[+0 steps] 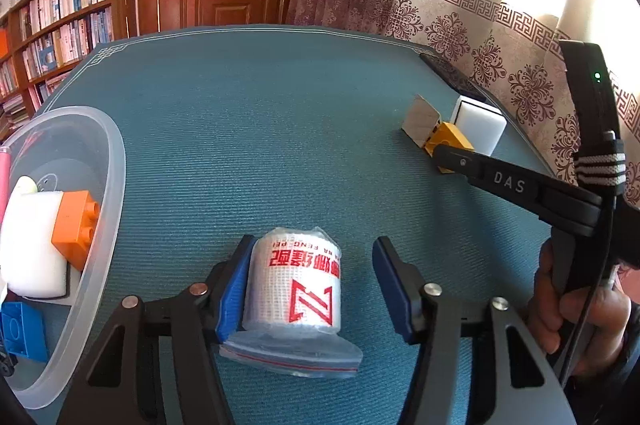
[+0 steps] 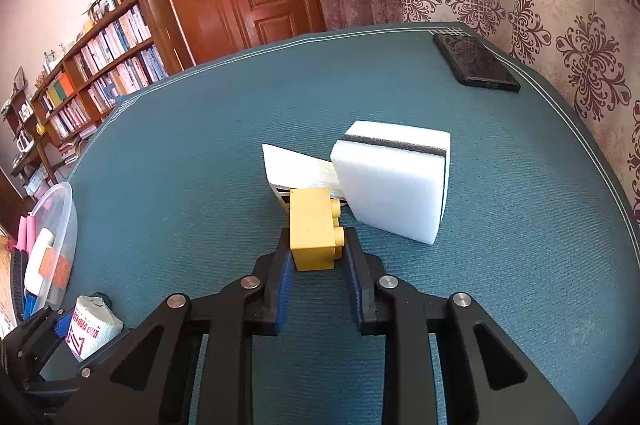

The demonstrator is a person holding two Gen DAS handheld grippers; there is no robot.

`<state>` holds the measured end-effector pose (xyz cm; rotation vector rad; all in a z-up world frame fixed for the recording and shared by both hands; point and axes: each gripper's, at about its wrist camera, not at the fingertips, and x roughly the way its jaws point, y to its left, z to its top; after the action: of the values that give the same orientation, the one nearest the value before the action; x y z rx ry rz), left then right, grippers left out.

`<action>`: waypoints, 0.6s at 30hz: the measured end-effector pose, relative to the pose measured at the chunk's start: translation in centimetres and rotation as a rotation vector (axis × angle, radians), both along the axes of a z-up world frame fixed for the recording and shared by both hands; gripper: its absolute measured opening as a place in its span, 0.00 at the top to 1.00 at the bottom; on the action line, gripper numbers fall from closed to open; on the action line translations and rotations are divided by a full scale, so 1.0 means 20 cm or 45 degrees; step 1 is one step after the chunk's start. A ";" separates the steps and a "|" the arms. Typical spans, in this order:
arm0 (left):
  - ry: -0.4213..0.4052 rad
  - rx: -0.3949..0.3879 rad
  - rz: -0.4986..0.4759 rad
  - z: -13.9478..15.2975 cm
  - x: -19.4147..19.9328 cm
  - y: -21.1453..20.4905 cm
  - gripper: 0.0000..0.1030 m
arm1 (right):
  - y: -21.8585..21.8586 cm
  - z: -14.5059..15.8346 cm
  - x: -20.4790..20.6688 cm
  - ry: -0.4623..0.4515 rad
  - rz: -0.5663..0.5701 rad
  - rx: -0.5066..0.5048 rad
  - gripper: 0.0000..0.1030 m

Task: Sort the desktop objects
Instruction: 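Grasp the bandage roll with the left tool while the right grasps the yellow brick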

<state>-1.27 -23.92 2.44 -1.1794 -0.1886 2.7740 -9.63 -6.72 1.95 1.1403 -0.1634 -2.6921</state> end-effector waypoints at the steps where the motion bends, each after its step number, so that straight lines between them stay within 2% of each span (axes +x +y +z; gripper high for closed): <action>1: 0.001 0.002 0.001 0.00 0.00 -0.01 0.50 | 0.00 0.00 0.00 0.001 -0.004 -0.001 0.75; 3: 0.003 0.006 0.005 0.00 0.00 -0.01 0.60 | 0.01 0.00 0.01 0.004 -0.013 -0.014 0.75; 9: 0.012 -0.008 0.001 0.00 0.00 0.01 0.62 | 0.06 0.00 0.02 0.010 -0.059 -0.059 0.76; 18: 0.021 -0.084 0.021 0.00 0.01 0.04 0.62 | 0.13 0.01 0.13 0.024 -0.149 -0.093 0.75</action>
<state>-1.00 -23.12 2.47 -1.1740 -0.1069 2.8241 -7.09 -4.18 2.05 1.1173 -0.3322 -2.7719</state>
